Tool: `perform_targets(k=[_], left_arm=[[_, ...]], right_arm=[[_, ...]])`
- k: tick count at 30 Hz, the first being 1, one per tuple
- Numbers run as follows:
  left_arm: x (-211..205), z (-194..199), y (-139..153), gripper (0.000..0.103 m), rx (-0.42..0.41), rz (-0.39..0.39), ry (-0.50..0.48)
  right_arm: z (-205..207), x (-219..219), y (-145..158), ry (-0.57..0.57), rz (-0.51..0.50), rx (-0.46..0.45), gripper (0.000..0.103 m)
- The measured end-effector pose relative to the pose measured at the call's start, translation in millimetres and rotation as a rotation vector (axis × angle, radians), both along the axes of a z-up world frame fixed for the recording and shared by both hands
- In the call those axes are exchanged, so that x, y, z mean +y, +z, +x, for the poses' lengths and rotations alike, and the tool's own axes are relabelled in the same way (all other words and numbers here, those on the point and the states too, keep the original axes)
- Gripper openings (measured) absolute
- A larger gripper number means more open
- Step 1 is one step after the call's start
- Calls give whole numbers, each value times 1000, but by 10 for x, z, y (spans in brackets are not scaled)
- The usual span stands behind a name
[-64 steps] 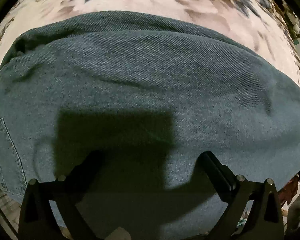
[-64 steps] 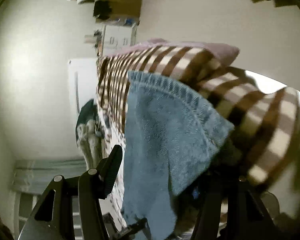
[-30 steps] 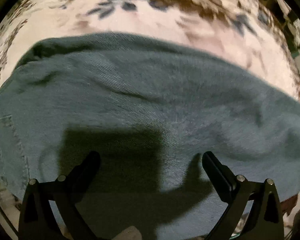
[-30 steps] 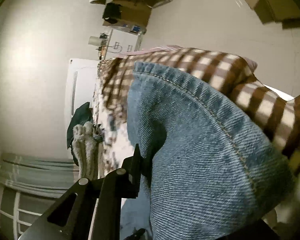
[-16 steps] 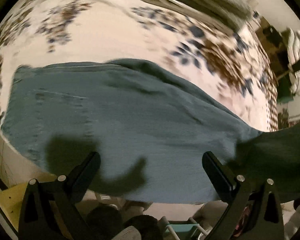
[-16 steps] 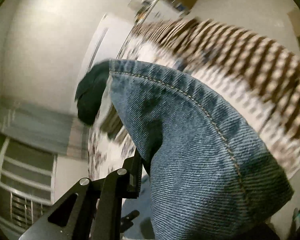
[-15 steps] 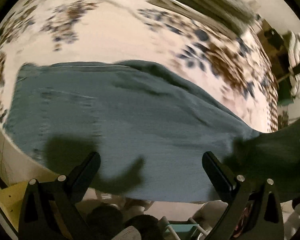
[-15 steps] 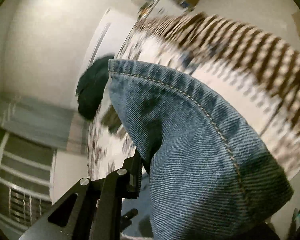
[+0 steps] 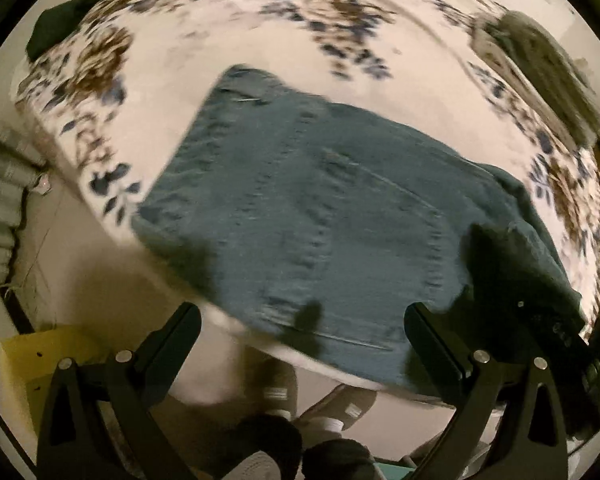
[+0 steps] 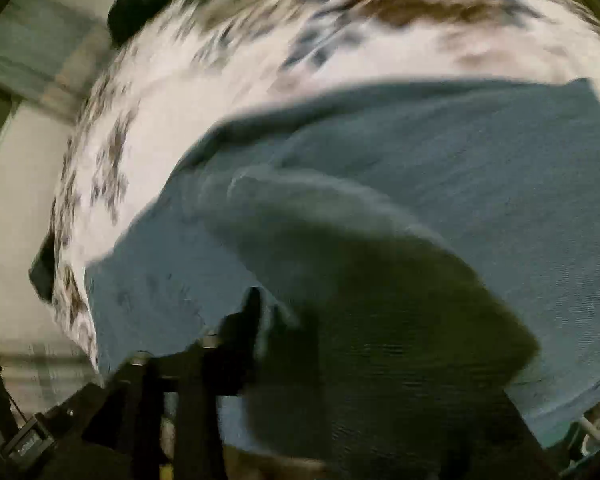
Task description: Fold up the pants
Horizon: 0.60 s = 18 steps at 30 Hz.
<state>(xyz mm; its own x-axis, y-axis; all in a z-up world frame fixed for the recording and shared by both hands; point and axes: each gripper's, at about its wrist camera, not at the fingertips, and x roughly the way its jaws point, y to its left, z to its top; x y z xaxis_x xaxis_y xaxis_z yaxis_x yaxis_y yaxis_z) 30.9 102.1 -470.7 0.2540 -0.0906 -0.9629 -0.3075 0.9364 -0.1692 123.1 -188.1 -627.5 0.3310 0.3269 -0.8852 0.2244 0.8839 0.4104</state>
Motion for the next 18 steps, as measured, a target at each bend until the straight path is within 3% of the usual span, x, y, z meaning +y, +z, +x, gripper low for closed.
perform_targets(k=[2,4,6,8,11,14,17,18], left_arm=[[93,13,-17,103,11,-10,23],[117,61,-12,103,19,-28,30],[42,165,23,103,5,-54,4],[-89,274,43,103,-12,-85,-35],[-459,509,25,103,-36,-142,-120],[-916,738,-117,103,-40,-120,-223],[-1412,966,-369,90,1,-34,-370],[-1545,1004,-460,74,26,-2,-419]], right_arm=[[47,259,5,87,65,33,66],[-19,425,88,159,229,59,66],[-63,290,240,125,309,64,69],[-176,-10,408,49,281,38,75],[-340,-607,590,-52,145,17,87],[-469,-1164,520,-99,-18,67,88],[-539,-1620,362,-158,-59,124,88],[-552,-1755,323,-175,-67,129,88]])
